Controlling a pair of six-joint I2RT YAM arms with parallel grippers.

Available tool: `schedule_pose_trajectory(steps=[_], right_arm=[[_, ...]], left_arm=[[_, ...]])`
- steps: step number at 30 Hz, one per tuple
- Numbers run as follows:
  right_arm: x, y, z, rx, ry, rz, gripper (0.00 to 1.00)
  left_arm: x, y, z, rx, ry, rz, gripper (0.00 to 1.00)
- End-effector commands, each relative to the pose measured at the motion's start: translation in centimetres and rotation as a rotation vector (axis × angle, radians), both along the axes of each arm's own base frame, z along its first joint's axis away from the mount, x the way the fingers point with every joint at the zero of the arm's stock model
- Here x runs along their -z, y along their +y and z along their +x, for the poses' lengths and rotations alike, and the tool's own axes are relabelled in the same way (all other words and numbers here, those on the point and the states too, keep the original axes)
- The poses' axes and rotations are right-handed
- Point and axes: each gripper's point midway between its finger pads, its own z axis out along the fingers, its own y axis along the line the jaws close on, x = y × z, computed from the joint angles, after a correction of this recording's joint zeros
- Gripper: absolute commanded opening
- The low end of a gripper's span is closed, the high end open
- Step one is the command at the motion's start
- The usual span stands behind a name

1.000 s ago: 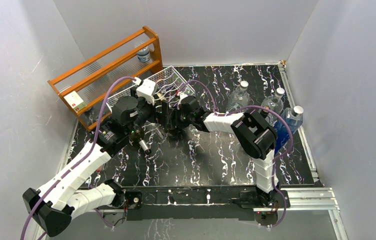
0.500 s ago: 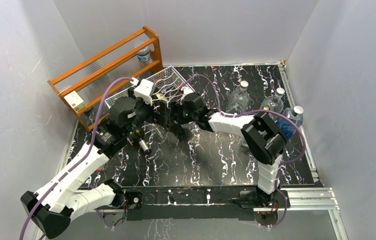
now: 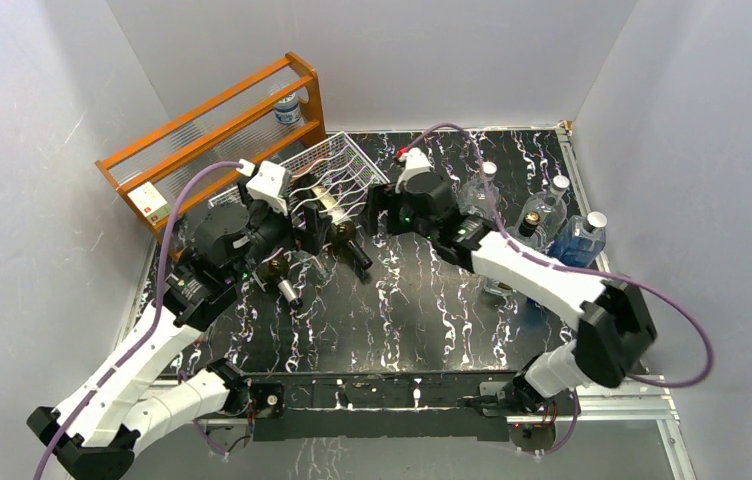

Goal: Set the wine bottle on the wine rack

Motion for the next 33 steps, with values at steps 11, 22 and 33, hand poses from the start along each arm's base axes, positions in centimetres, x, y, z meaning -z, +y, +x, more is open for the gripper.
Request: schedule_pose_trajectory(steps=[11,22,33], right_arm=[[-11.1,-17.9,-1.8,0.493,-0.280,-0.314,0.92],[-14.0,-26.3,-3.0,0.847,-0.351,-0.456,0.92],[-10.8,-29.8,-2.5,0.941,-0.234,-0.428,0.91]], left_arm=[[0.5,-0.3,-1.2,0.034,-0.004,-0.079,0.98],[1.5,-1.1,-1.6,0.070,0.028,-0.099,0.98],[1.7,-1.4,-1.5,0.072,0.048,-0.104,0.98]])
